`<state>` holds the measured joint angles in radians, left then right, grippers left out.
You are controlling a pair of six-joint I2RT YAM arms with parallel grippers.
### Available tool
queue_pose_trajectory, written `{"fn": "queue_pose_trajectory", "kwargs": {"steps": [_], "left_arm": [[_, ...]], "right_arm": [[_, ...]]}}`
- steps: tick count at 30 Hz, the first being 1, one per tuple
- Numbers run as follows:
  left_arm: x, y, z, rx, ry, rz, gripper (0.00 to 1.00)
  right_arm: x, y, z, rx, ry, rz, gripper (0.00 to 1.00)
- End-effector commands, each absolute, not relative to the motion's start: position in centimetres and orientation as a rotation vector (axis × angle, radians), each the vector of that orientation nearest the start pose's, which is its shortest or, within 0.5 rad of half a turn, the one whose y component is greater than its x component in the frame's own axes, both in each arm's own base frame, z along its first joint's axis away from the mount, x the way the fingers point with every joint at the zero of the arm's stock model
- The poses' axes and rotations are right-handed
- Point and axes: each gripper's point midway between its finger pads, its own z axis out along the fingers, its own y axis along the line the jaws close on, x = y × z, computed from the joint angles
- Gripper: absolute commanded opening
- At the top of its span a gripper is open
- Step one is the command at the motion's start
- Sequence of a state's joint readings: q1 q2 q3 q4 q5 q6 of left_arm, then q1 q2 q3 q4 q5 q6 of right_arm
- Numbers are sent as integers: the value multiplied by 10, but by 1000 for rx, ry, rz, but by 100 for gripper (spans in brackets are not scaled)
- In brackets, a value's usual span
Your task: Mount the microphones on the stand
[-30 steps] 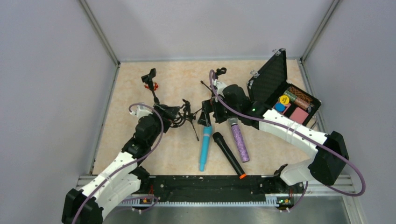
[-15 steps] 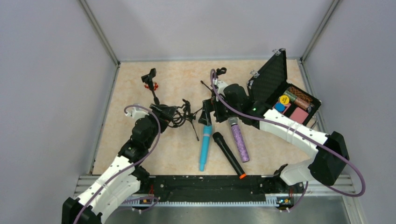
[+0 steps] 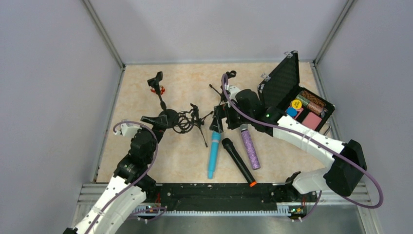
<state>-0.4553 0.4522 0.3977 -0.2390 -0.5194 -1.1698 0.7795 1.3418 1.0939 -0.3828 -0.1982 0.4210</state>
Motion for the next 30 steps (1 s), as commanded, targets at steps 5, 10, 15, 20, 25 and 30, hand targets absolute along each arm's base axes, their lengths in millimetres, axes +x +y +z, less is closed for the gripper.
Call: {"fn": "queue_pose_trajectory", "kwargs": {"steps": [5,10,15,20,25,30], "left_arm": [[237,-27,195,-954,1664,-356,98],[231,-26,184,-785,1833,-198,97],[227,-30,169,-611,2010,-72,97],[229,-42,162,-407,2110,-48,94],[231,-50,163,-307,2137,-65,92],[234,-70,176,-149,2127,-162,93]], "right_arm": [[244,299,205,-503,2234,846,99],[245,294,202,-498,2243,827,99],[245,288,199,-495,2258,811,99],[245,279,193,-485,2283,785,99],[246,266,188,-465,2303,738,99],[250,249,184,-421,2320,668,99]]}}
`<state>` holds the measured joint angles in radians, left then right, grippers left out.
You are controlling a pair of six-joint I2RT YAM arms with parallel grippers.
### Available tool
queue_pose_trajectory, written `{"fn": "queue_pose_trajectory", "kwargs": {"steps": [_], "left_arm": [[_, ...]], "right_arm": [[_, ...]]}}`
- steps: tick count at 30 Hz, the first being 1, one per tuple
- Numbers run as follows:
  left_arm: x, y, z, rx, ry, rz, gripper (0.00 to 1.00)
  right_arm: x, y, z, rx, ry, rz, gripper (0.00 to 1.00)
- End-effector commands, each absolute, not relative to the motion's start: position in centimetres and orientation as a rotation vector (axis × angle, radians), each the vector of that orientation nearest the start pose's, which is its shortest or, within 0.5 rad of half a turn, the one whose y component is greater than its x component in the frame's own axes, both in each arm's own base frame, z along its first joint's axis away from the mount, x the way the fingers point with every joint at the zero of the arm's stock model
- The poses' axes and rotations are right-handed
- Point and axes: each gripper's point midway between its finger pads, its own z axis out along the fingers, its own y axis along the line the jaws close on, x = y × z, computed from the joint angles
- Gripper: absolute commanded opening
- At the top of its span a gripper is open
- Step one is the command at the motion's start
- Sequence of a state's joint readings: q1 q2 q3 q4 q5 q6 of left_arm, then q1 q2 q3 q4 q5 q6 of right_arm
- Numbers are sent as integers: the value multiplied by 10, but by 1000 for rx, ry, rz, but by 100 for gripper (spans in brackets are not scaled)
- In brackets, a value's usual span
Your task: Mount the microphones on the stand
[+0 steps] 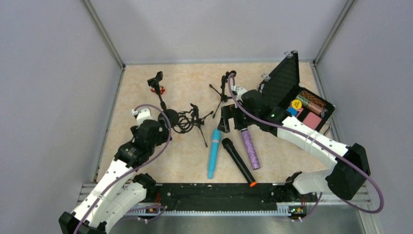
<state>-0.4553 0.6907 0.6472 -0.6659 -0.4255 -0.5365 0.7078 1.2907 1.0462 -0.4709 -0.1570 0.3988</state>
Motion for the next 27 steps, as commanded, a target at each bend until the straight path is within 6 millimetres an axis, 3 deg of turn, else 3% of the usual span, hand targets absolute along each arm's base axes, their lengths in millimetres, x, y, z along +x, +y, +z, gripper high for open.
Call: {"fn": "queue_pose_trajectory", "kwargs": {"steps": [1,7,13,17,19,27], "left_arm": [[234,-71,180,-118,2120,-166,93],[231,-83,198,90,2106,-200,93],[230,-62,183,140,2242,5,93],[236,-58,179,215,2250,75,90],[237,-49,181,173,2240,123,91],[229,-45,204,130,2114,66,91]], "right_arm": [[250,247,183,-420,2324,654,99],[251,234,176,-414,2351,581,99],[251,222,168,-398,2380,504,99],[253,207,157,-342,2419,410,99],[253,201,152,-324,2435,375,99],[249,184,131,-269,2506,327,99]]}}
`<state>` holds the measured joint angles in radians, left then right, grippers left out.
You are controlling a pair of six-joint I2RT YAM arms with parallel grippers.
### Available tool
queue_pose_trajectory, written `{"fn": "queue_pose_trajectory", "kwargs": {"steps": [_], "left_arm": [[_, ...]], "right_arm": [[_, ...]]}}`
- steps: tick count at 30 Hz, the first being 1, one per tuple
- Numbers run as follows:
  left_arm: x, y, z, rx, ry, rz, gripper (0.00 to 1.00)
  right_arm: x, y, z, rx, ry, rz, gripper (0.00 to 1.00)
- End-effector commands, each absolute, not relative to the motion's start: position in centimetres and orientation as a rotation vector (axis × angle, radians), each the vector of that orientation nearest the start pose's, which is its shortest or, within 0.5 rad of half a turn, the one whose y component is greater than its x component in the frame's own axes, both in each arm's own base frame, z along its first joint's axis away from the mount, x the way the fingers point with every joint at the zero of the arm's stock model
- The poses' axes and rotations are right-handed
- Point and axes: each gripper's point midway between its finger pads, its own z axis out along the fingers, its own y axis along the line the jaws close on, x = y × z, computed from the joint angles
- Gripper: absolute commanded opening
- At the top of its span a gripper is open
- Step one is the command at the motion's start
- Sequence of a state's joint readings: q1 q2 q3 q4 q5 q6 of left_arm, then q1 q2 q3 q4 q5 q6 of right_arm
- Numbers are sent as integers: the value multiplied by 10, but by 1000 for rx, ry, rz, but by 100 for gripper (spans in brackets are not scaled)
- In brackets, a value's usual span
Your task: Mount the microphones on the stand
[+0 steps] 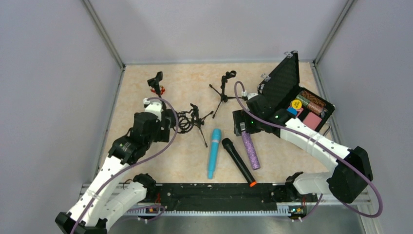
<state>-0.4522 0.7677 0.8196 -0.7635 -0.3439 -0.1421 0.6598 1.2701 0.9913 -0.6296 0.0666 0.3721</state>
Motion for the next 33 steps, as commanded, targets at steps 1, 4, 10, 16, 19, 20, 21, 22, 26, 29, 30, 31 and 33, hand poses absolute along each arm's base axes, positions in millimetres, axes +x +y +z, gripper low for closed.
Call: {"fn": "queue_pose_trajectory", "kwargs": {"steps": [1,4,10,16,19,20,21,22,26,29,30,31,33], "left_arm": [[228,-44,211,129,2071,54,91],[228,-36,220,106,1977,66,93],[222,-26,230,51,1906,77,94],[223,-29,227,68,1924,74,95],[224,-30,227,79,1926,68,95],[224,-31,227,81,1926,67,95],[224,-31,227,82,1925,67,95],[224,-31,227,82,1926,67,95],[224,-31,227,83,1927,67,95],[224,-31,227,84,1929,66,95],[225,-31,226,84,1930,69,95],[225,-31,226,84,1930,68,95],[225,-31,225,85,1936,74,95]], "right_arm": [[248,182,127,-261,2522,333,99],[244,177,115,-239,2567,349,99],[238,165,98,-199,2613,337,99],[235,162,82,-231,2644,307,96],[235,157,73,-258,2661,264,93],[235,156,71,-264,2667,249,92],[235,155,69,-269,2672,237,91],[235,155,67,-269,2678,231,90],[236,156,61,-272,2697,220,87],[238,159,56,-283,2704,221,85],[238,160,55,-287,2706,220,85],[238,161,53,-291,2710,220,85],[237,164,50,-314,2720,210,85]]}}
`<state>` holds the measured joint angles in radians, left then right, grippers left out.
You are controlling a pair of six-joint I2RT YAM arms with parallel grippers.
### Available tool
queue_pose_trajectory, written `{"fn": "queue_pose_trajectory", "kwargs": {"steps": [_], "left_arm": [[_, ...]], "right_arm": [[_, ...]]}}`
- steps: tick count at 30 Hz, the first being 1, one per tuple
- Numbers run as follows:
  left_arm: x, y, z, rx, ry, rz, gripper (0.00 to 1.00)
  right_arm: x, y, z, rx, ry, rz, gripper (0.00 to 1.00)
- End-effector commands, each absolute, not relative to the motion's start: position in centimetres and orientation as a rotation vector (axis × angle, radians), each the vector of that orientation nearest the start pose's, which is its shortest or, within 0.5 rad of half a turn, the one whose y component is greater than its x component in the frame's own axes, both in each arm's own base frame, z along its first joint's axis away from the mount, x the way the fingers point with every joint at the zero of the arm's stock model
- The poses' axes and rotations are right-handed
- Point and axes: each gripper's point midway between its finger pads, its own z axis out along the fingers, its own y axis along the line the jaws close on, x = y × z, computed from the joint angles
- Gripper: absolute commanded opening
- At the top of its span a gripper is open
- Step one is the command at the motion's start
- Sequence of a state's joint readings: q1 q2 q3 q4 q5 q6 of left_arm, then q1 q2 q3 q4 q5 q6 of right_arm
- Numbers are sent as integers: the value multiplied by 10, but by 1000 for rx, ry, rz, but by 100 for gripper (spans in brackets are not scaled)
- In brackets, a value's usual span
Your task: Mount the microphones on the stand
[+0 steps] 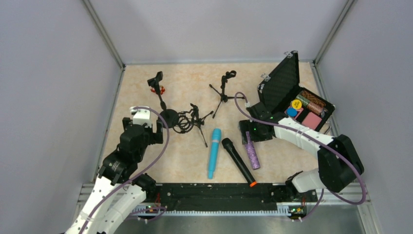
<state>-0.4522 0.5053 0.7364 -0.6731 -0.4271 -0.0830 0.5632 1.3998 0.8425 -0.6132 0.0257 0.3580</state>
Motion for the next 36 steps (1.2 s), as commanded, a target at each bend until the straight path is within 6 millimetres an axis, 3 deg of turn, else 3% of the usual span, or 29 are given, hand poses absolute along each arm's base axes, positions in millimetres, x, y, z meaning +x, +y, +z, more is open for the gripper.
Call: {"fn": "queue_pose_trajectory", "kwargs": {"steps": [1,8,17,25,29,36], "left_arm": [[225,-31,225,84,1936,76,95],[225,-31,225,85,1935,73,95],[225,-31,224,86,1938,73,94],[225,-32,225,87,1936,71,94],[225,-31,225,85,1936,74,95],[226,-31,225,83,1938,76,95]], "right_arm": [[237,165,49,-326,2722,198,84],[239,168,36,-366,2751,130,84],[249,180,34,-381,2734,146,81],[259,180,26,-407,2743,78,75],[255,177,19,-427,2765,58,63],[255,178,22,-444,2755,63,31]]}}
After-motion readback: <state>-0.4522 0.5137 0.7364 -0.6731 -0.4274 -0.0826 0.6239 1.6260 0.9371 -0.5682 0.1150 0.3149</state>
